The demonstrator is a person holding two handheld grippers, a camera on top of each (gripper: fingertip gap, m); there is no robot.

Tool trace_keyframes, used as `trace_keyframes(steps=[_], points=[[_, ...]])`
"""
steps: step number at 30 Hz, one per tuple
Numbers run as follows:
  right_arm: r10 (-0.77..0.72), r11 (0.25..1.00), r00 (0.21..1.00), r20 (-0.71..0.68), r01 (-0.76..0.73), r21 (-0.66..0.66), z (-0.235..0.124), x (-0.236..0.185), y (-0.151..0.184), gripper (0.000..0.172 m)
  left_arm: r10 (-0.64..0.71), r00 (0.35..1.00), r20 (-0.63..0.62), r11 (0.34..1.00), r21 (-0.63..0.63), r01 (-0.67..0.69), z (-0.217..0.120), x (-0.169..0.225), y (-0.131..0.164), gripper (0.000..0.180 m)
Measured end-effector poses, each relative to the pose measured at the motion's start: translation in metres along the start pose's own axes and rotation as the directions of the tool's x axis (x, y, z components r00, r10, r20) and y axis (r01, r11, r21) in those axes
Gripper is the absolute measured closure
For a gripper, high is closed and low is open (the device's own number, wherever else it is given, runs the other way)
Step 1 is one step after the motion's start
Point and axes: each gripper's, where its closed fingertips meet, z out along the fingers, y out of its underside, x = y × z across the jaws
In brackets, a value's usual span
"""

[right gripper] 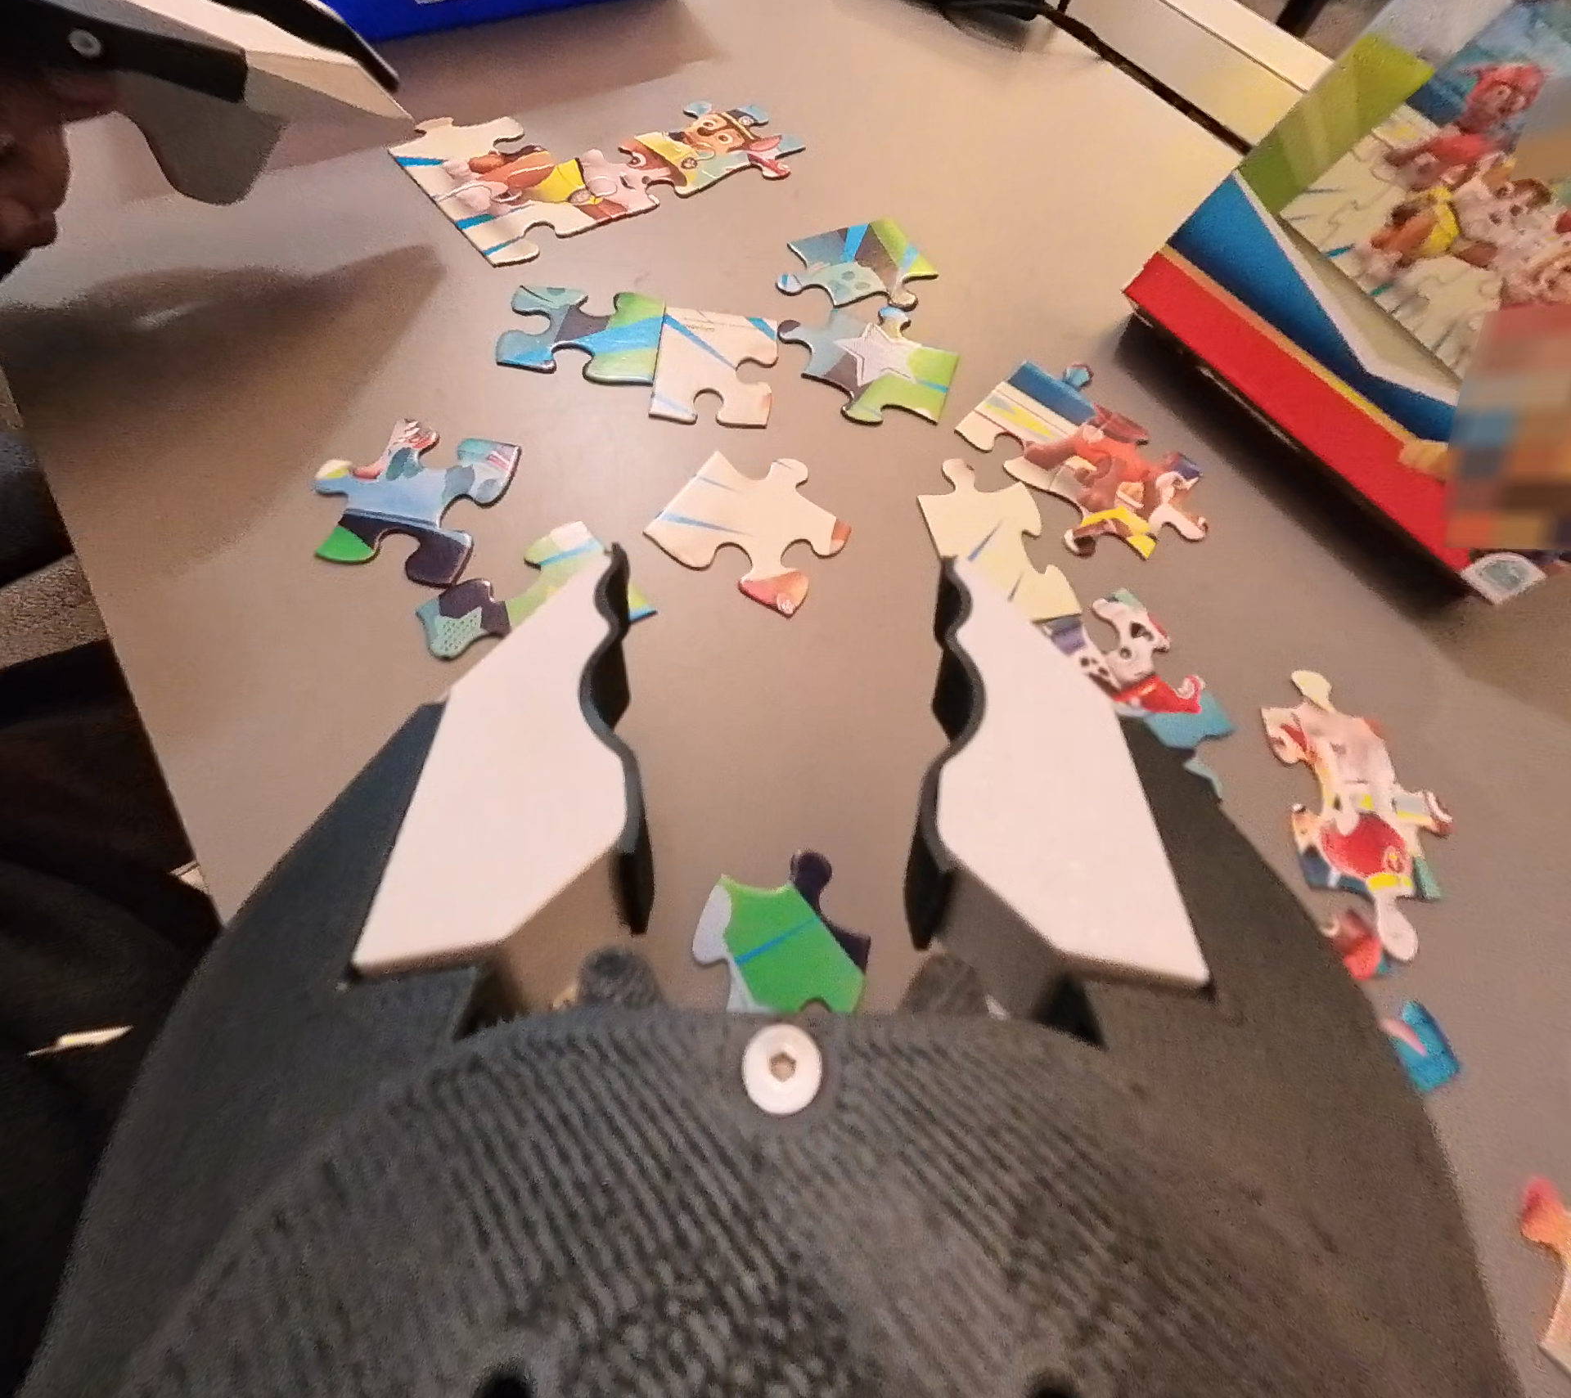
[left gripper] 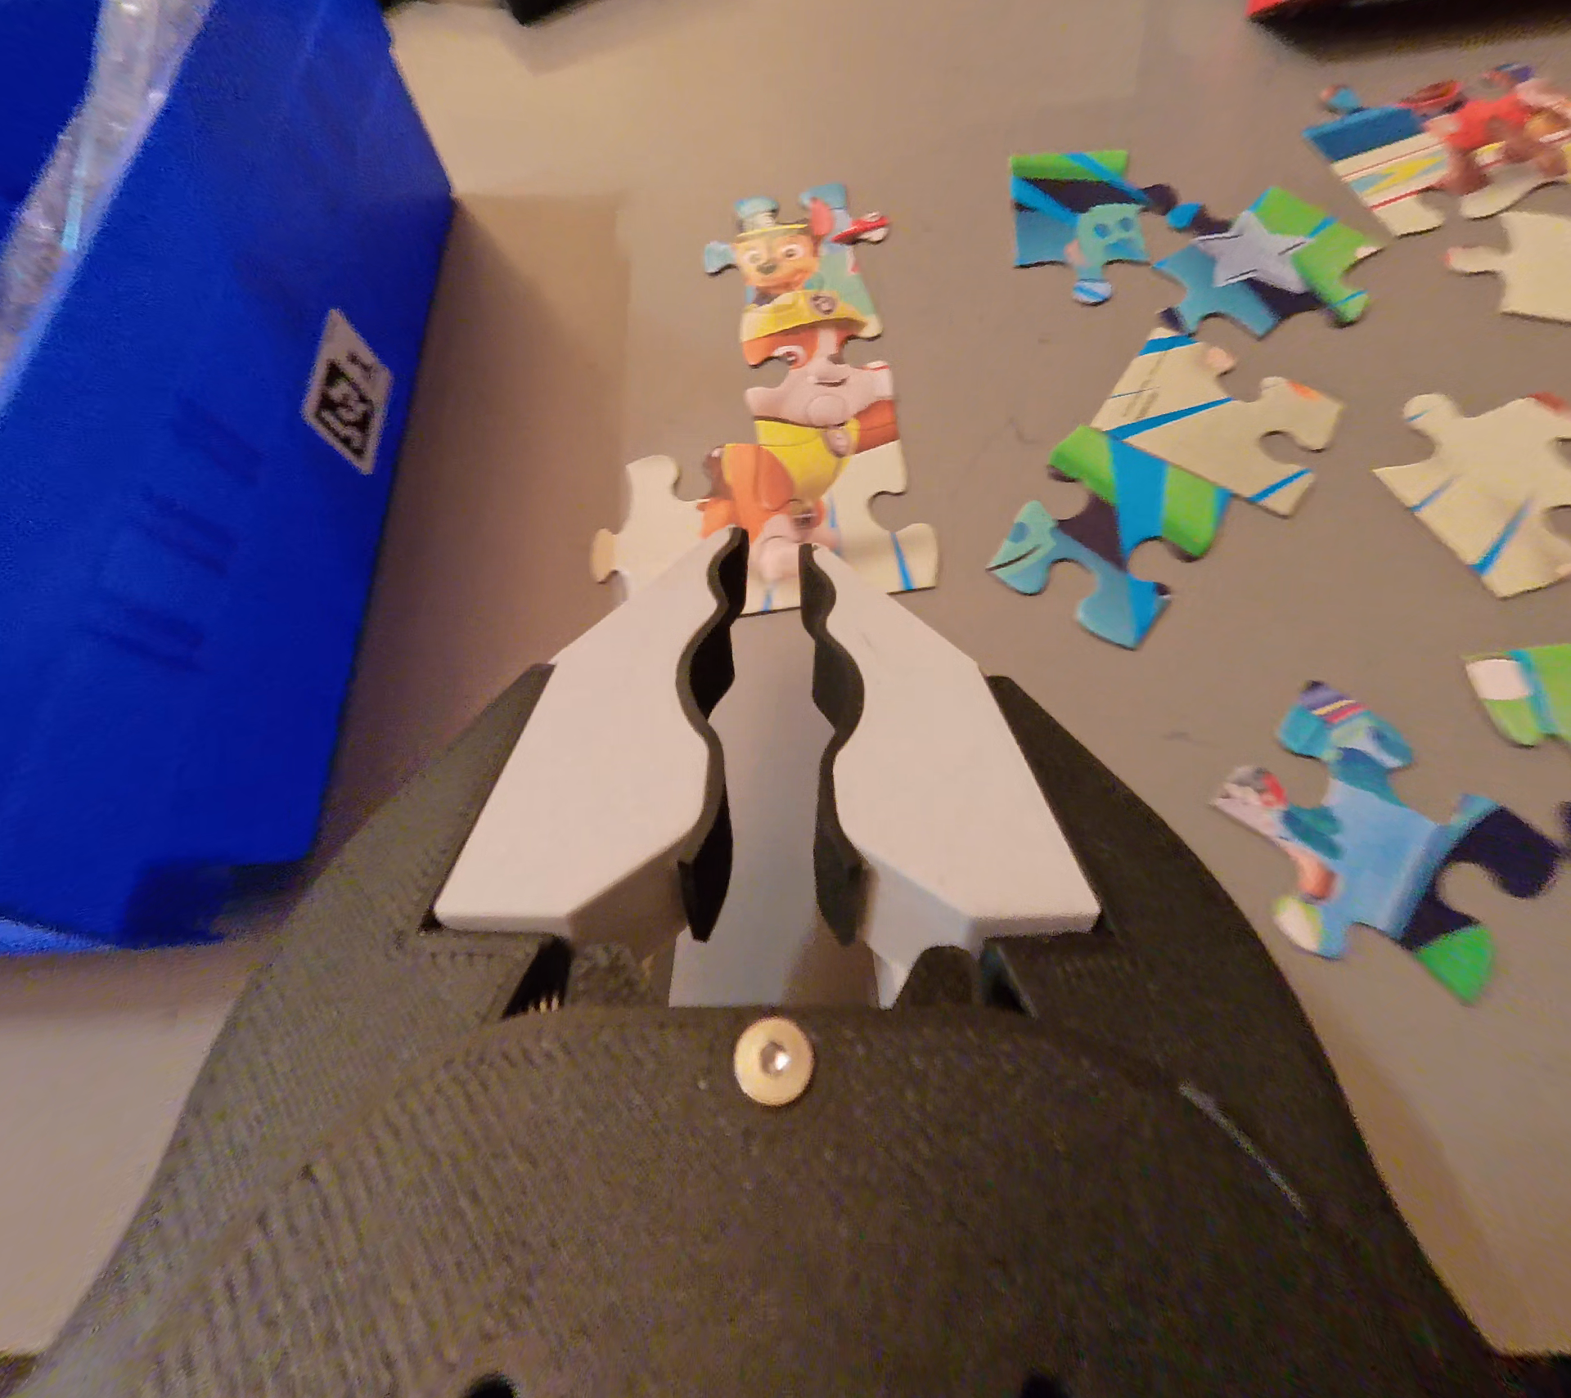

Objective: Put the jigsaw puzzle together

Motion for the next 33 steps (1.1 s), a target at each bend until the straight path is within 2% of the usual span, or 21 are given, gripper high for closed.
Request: trace_keyframes(steps=[4, 7, 14, 20, 26, 28, 31, 33], points=[[-0.007, 1.000, 1.000, -0.026, 0.007, -0.013, -0.007, 0.001, 0.010, 0.094, -0.069, 0.990, -0.120, 0.998, -0.017, 0.068, 0.000, 0.029, -0.001, 0.177], [-0.019, 0.999, 1.000, -0.008, 0.019, -0.030, -0.006, -0.011, 0.016, 0.090, -0.044, 0.991, -0.127, 0.999, -0.024, 0.041, -0.001, 0.041, 0.001, 0.180], [0.016, 1.000, 0.998, 0.060, -0.016, -0.008, -0.003, -0.036, 0.022, 0.091, -0.002, 0.989, -0.147, 0.999, -0.035, -0.003, -0.005, 0.053, 0.012, 0.179], [-0.021, 0.995, 0.998, 0.060, 0.026, -0.092, 0.008, -0.046, 0.035, 0.093, -0.021, 0.955, -0.297, 0.997, -0.082, -0.003, -0.011, 0.074, 0.024, 0.143], [0.044, 0.996, 0.985, 0.165, -0.031, -0.081, 0.011, -0.060, 0.032, 0.115, 0.001, 0.927, -0.374, 0.993, -0.108, -0.045, -0.018, 0.084, 0.031, 0.141], [0.018, 0.993, 0.993, 0.118, -0.004, -0.119, 0.011, -0.048, 0.040, 0.118, 0.016, 0.913, -0.409, 0.989, -0.125, -0.073, -0.021, 0.090, 0.036, 0.143], [-0.048, 0.992, 0.995, -0.086, 0.037, -0.124, -0.008, 0.009, 0.043, 0.128, 0.046, 0.908, -0.416, 0.988, -0.116, -0.103, -0.023, 0.094, 0.039, 0.144], [0.019, 0.997, 0.988, -0.153, -0.030, -0.068, -0.028, 0.044, 0.041, 0.132, 0.048, 0.904, -0.426, 0.990, -0.100, -0.100, -0.024, 0.096, 0.036, 0.144]])
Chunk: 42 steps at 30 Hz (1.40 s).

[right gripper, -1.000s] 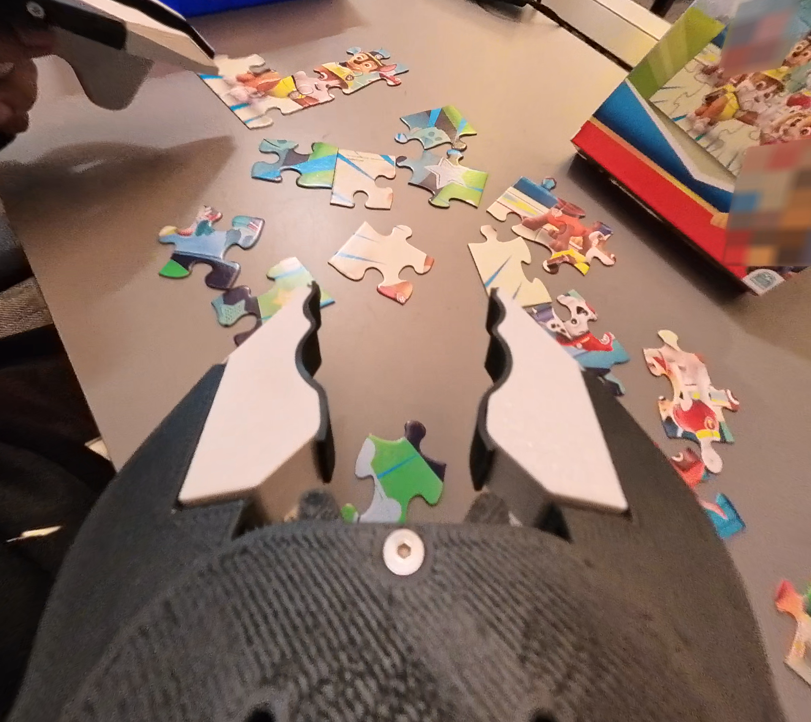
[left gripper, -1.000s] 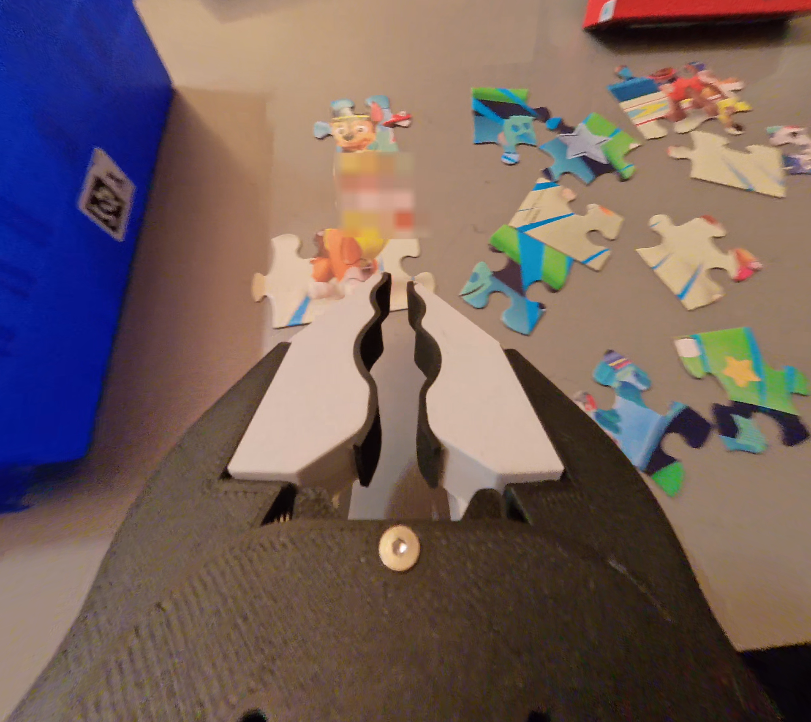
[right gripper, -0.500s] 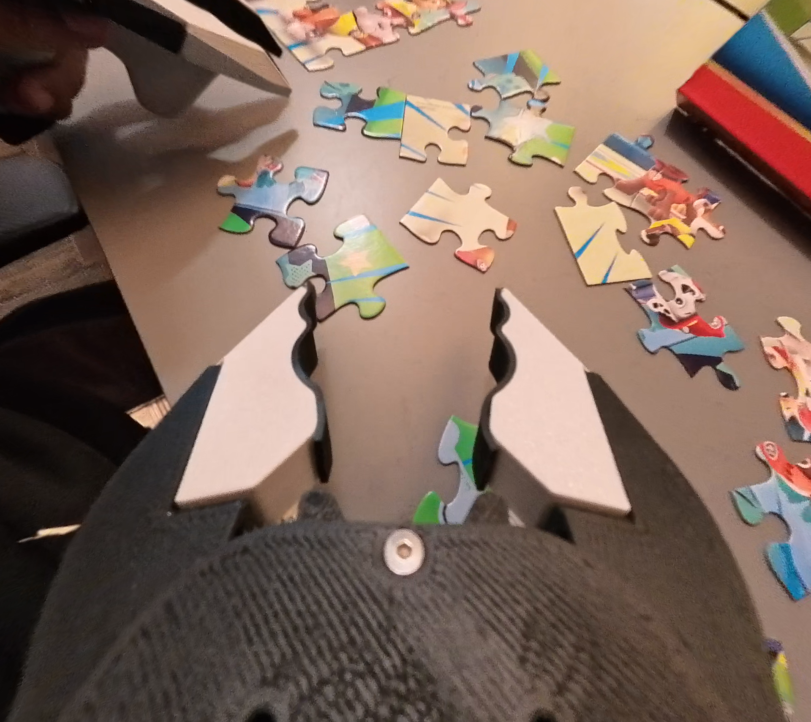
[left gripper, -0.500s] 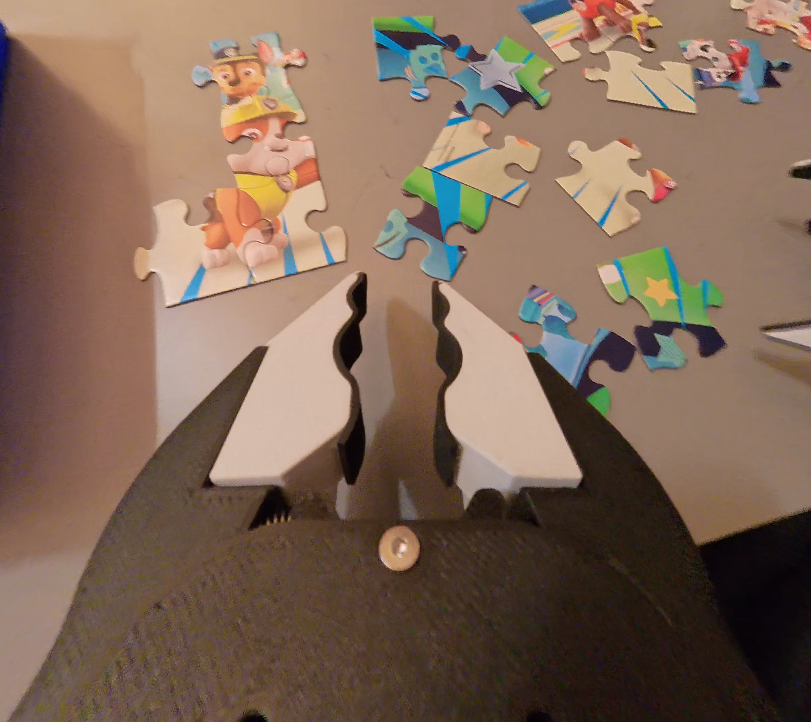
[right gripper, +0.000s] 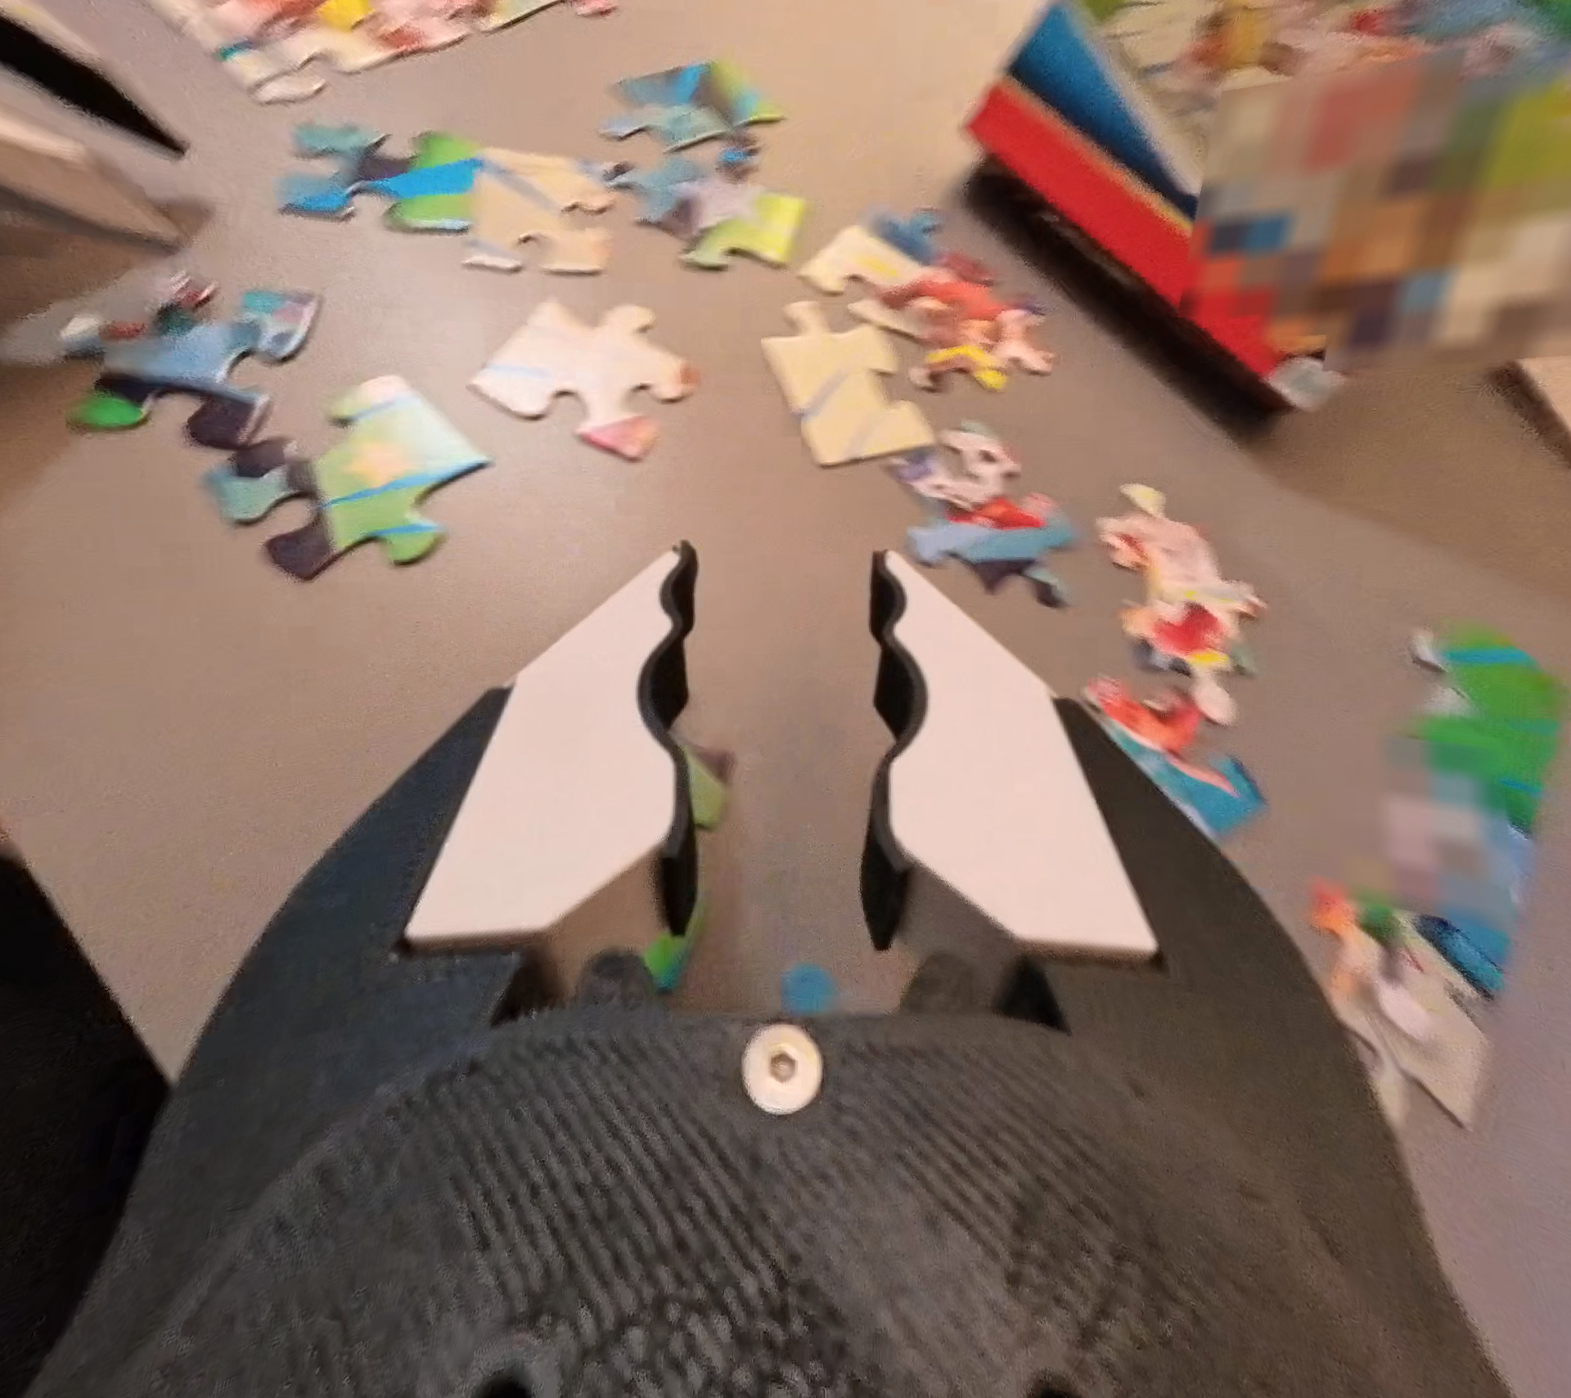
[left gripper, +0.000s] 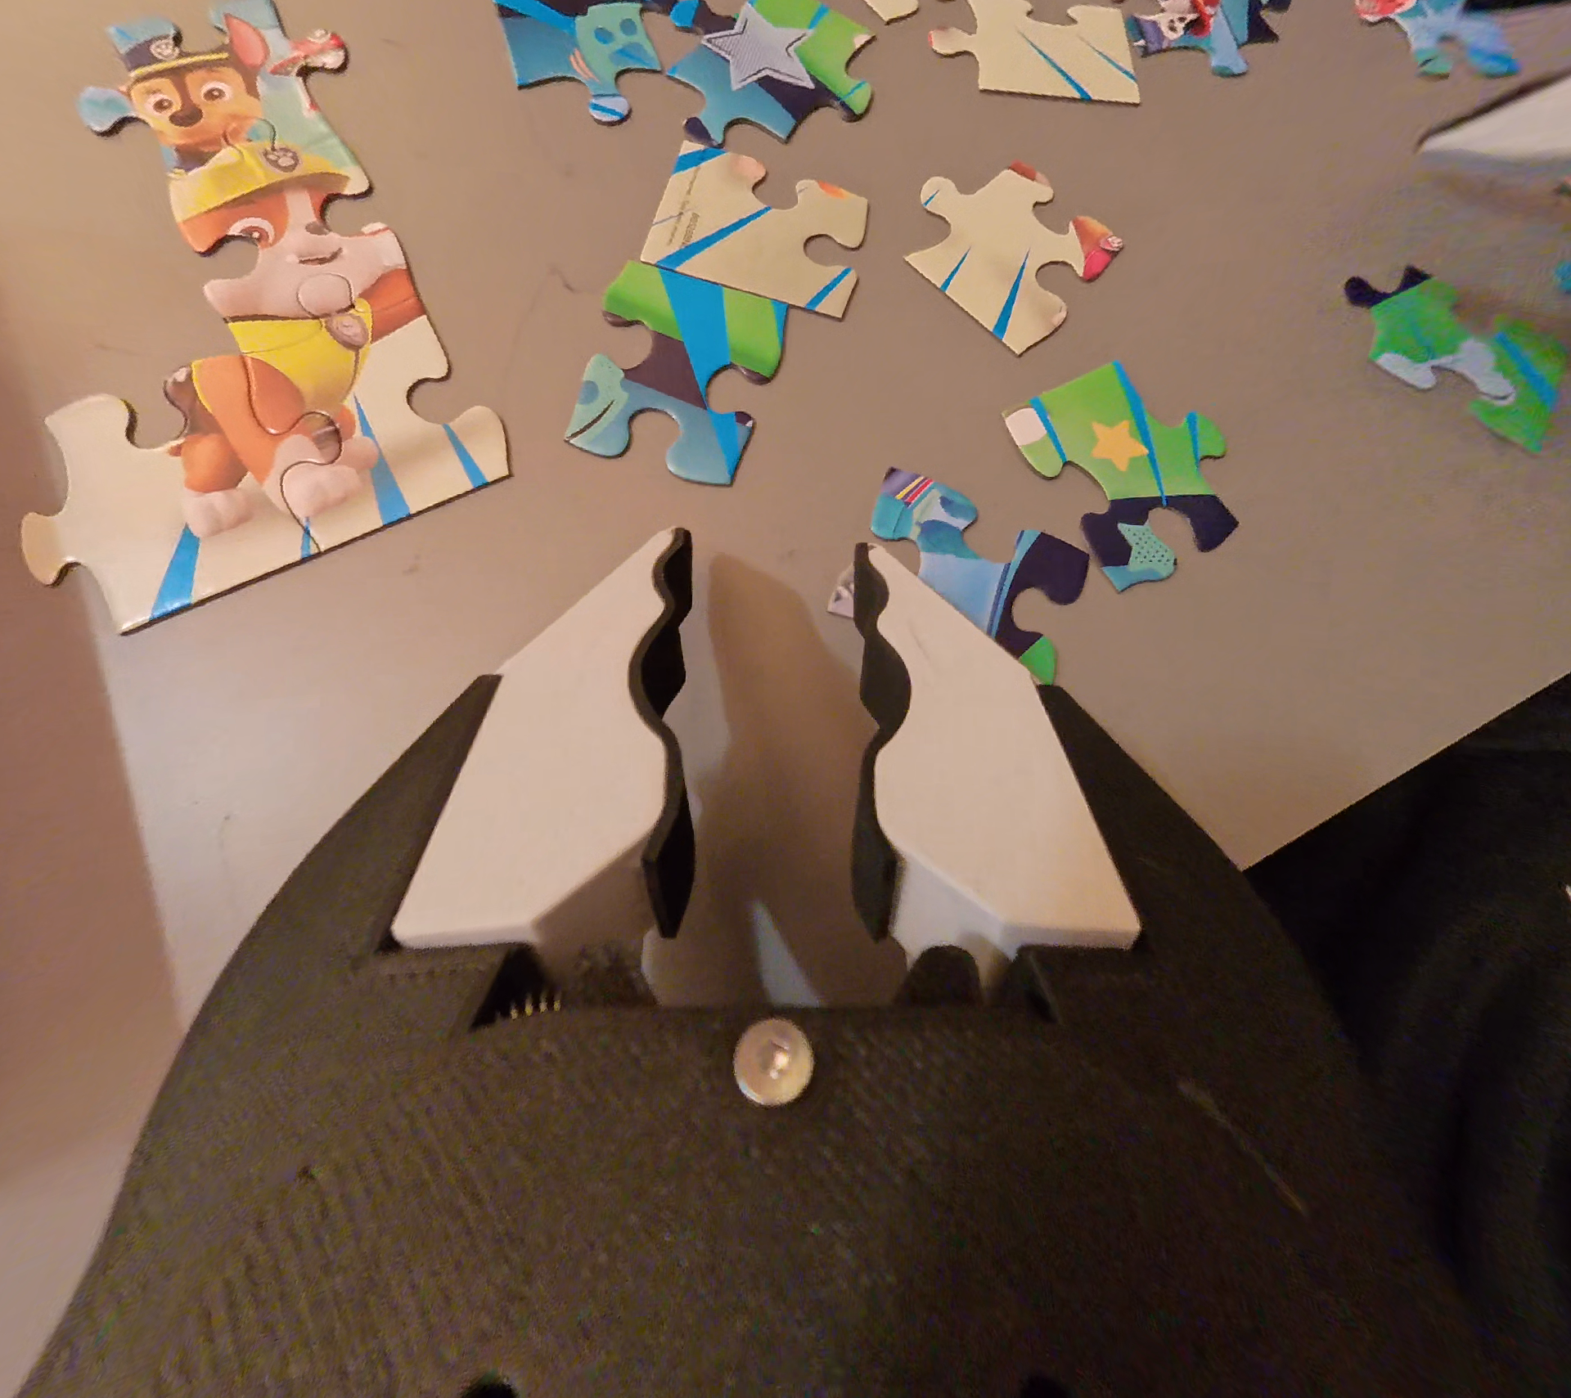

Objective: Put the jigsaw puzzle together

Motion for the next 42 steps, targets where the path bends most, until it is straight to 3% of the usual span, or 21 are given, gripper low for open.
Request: trace_keyframes(steps=[5, 7, 10, 15, 18, 22, 29, 36, 42], points=[[0.181, 0.982, 0.977, -0.117, -0.173, 0.072, -0.037, 0.075, 0.020, 0.132, -0.005, 0.995, -0.101, 0.998, 0.066, 0.012, 0.004, 0.019, -0.019, 0.148], [0.218, 0.973, 0.966, -0.142, -0.204, 0.106, -0.052, 0.089, 0.025, 0.137, 0.030, 0.984, -0.175, 0.996, 0.084, -0.015, 0.007, 0.041, -0.028, 0.163], [0.232, 0.967, 0.962, -0.145, -0.212, 0.144, -0.064, 0.097, 0.029, 0.148, 0.087, 0.955, -0.285, 0.995, 0.080, -0.067, 0.019, 0.084, -0.034, 0.164], [0.211, 0.971, 0.948, -0.238, -0.176, 0.162, -0.080, 0.122, 0.042, 0.170, 0.198, 0.929, -0.313, 0.980, 0.078, -0.183, 0.041, 0.125, -0.040, 0.171], [0.248, 0.959, 0.938, -0.241, -0.203, 0.197, -0.090, 0.138, 0.054, 0.172, 0.215, 0.912, -0.350, 0.977, 0.086, -0.197, 0.048, 0.144, -0.043, 0.171], [0.284, 0.958, 0.874, -0.394, -0.238, 0.162, -0.105, 0.176, 0.093, 0.172, 0.217, 0.895, -0.390, 0.976, 0.075, -0.204, 0.057, 0.163, -0.046, 0.170], [0.387, 0.909, 0.875, -0.291, -0.308, 0.280, -0.115, 0.180, 0.086, 0.167, 0.230, 0.877, -0.421, 0.973, 0.079, -0.217, 0.076, 0.185, -0.057, 0.164], [0.344, 0.937, 0.915, -0.211, -0.320, 0.138, -0.093, 0.165, 0.095, 0.156, 0.275, 0.878, -0.391, 0.960, 0.054, -0.276, 0.088, 0.191, -0.057, 0.156], [0.368, 0.925, 0.907, -0.204, -0.334, 0.182, -0.098, 0.168, 0.092, 0.161, 0.303, 0.891, -0.339, 0.951, 0.046, -0.306, 0.092, 0.188, -0.056, 0.151]])
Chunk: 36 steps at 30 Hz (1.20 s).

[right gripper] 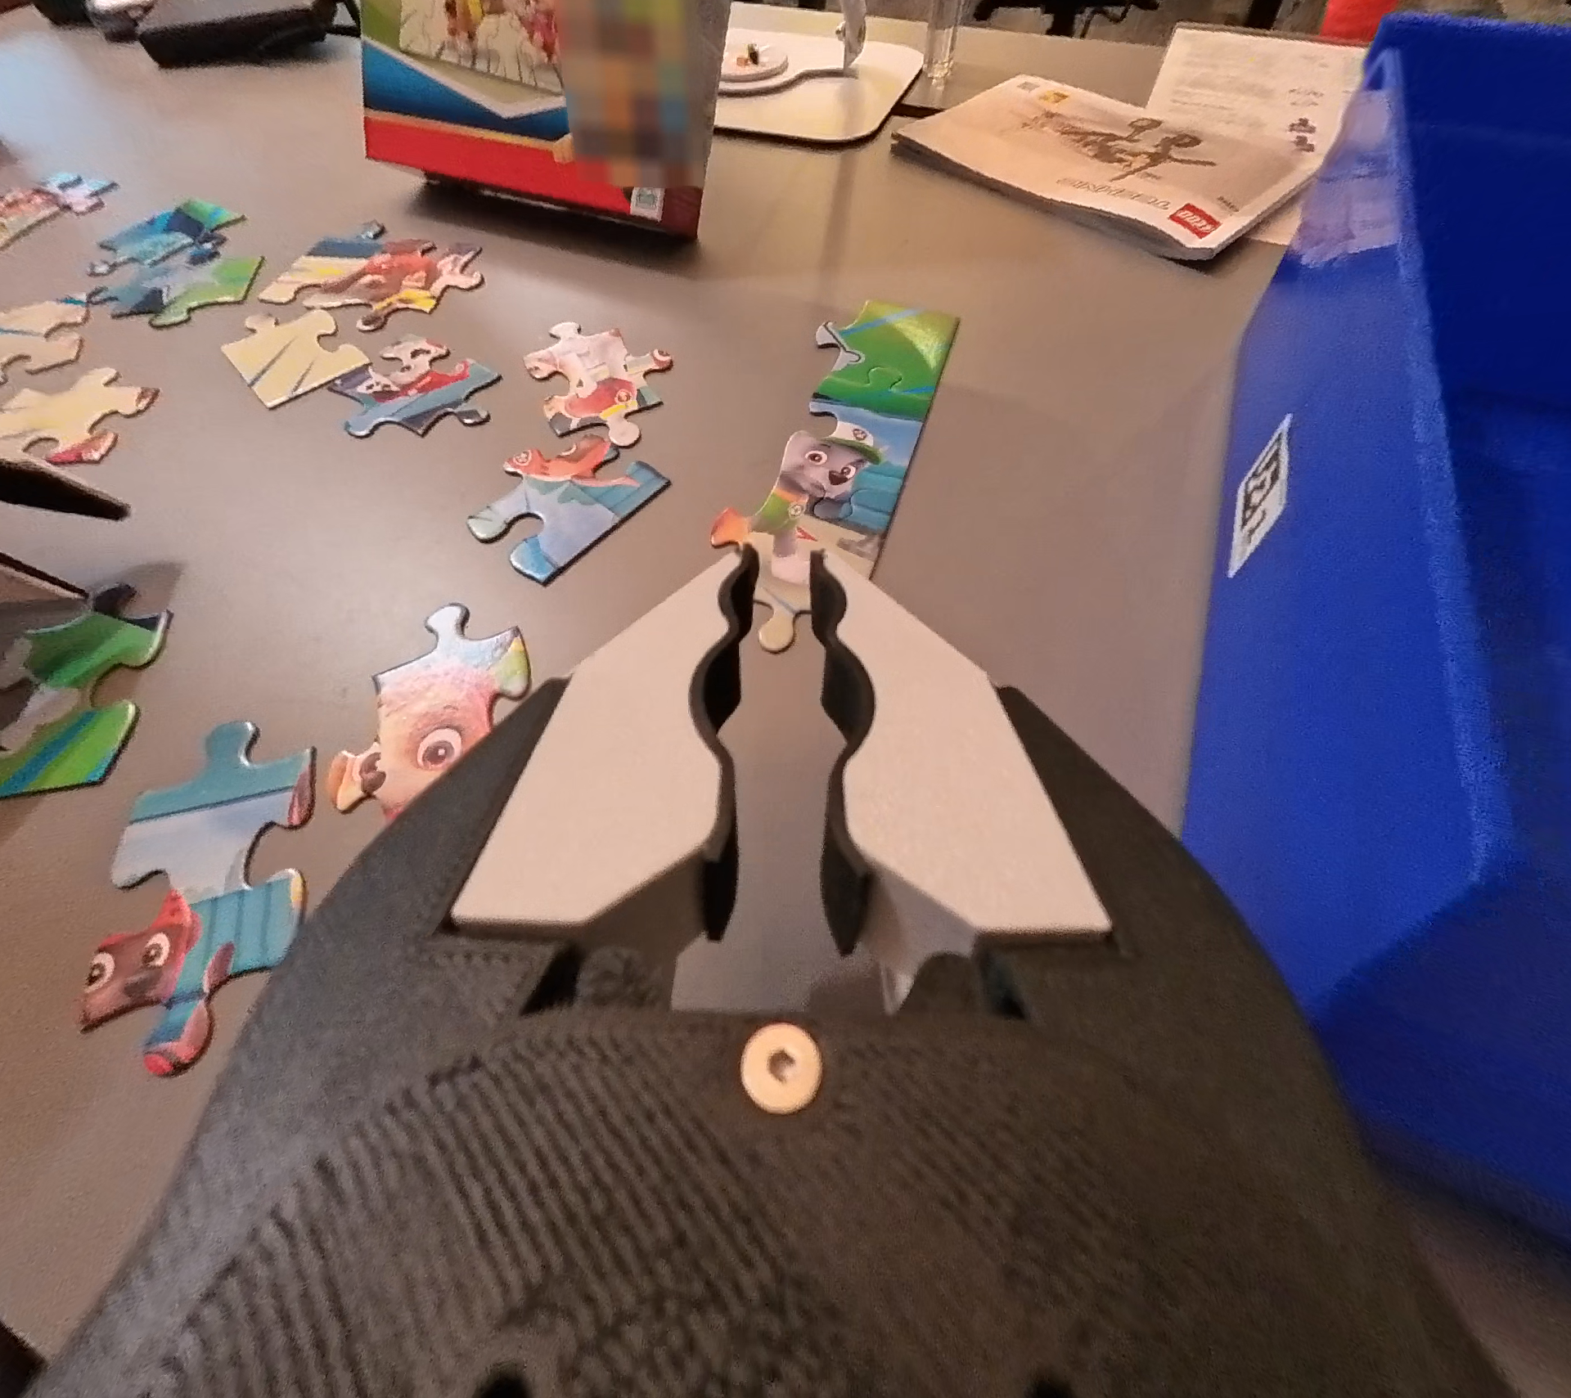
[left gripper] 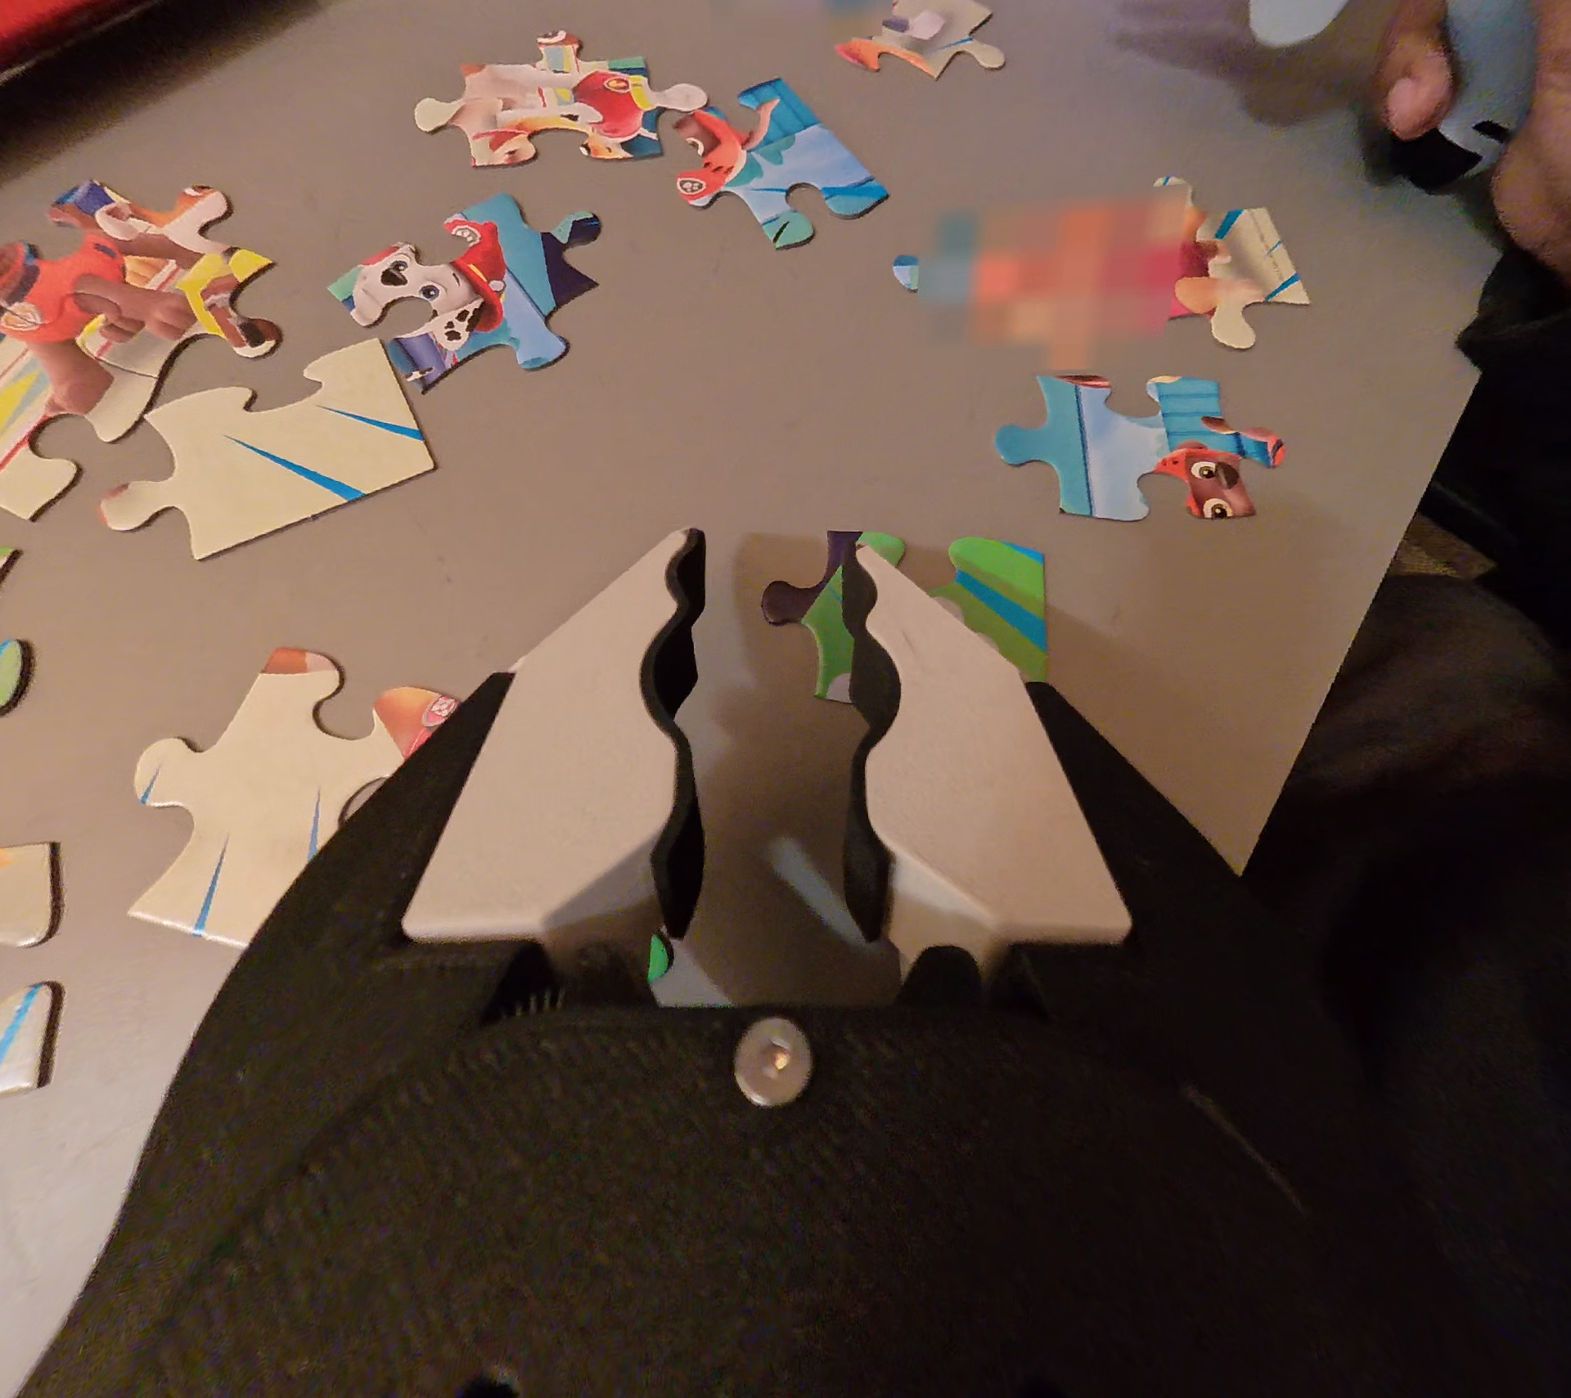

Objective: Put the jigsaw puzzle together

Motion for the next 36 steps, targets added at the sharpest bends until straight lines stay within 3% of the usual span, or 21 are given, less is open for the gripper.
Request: trace_keyframes(steps=[13, 22, 36], points=[[0.024, 0.999, 0.999, 0.031, -0.023, -0.031, 0.0034, -0.0011, 0.0038, 0.161, -0.065, 0.997, -0.044, 0.995, -0.076, 0.062, 0.0076, -0.0010, 0.0086, 0.135], [0.036, 0.999, 0.998, 0.044, -0.036, -0.013, 0.0059, 0.0017, -0.0002, 0.165, -0.035, 0.999, -0.027, 0.996, -0.081, 0.033, 0.0084, -0.0003, 0.0091, 0.135], [0.026, 0.999, 0.998, 0.049, -0.024, -0.034, 0.0087, 0.0002, 0.0021, 0.165, -0.094, 0.993, -0.075, 0.994, -0.069, 0.089, 0.0072, -0.0004, 0.0073, 0.135]])
